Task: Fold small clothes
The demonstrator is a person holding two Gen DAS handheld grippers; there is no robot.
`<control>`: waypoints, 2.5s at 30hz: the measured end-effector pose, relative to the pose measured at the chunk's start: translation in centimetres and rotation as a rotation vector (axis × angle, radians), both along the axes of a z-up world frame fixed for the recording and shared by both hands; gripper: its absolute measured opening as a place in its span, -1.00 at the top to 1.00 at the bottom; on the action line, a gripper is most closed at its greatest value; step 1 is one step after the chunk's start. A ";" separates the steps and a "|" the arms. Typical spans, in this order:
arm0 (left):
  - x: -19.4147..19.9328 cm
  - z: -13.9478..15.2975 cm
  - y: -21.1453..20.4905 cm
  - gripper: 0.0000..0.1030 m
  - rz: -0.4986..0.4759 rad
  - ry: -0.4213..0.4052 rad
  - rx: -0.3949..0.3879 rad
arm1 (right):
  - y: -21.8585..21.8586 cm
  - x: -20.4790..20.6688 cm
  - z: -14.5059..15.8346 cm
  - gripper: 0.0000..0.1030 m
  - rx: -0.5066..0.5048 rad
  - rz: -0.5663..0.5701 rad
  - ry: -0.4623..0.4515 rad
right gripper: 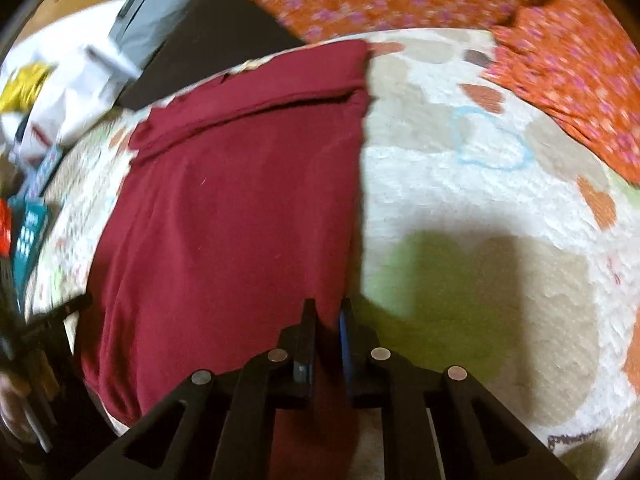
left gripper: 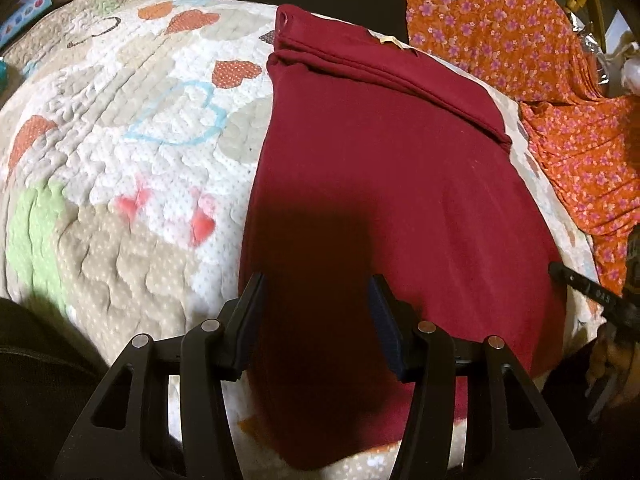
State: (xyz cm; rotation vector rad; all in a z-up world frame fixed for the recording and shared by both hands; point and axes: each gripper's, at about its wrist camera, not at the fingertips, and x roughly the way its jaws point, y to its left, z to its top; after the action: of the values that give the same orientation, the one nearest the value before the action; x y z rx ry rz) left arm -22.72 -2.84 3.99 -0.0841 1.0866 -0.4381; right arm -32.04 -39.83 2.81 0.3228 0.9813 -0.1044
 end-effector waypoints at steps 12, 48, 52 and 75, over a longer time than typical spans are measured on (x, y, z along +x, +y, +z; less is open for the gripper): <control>-2.0 -0.5 0.4 0.00 -0.027 0.020 0.009 | -1.0 -2.8 0.5 0.13 0.143 -0.081 0.007; -4.4 -0.9 1.1 0.84 -0.052 0.160 -0.142 | 3.3 -4.7 -2.0 0.63 0.393 0.049 0.053; -4.0 1.2 1.5 0.95 -0.066 0.113 -0.158 | 3.3 -4.4 -0.3 0.70 0.480 0.068 -0.054; -0.3 1.1 4.7 -0.35 0.036 0.278 -0.369 | 0.5 3.0 5.1 0.72 0.495 0.123 -0.227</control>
State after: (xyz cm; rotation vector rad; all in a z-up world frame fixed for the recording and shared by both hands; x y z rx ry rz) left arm -23.07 1.89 5.07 -0.5019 1.2629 -0.6032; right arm -29.07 -39.30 7.88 0.7106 0.7889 0.2874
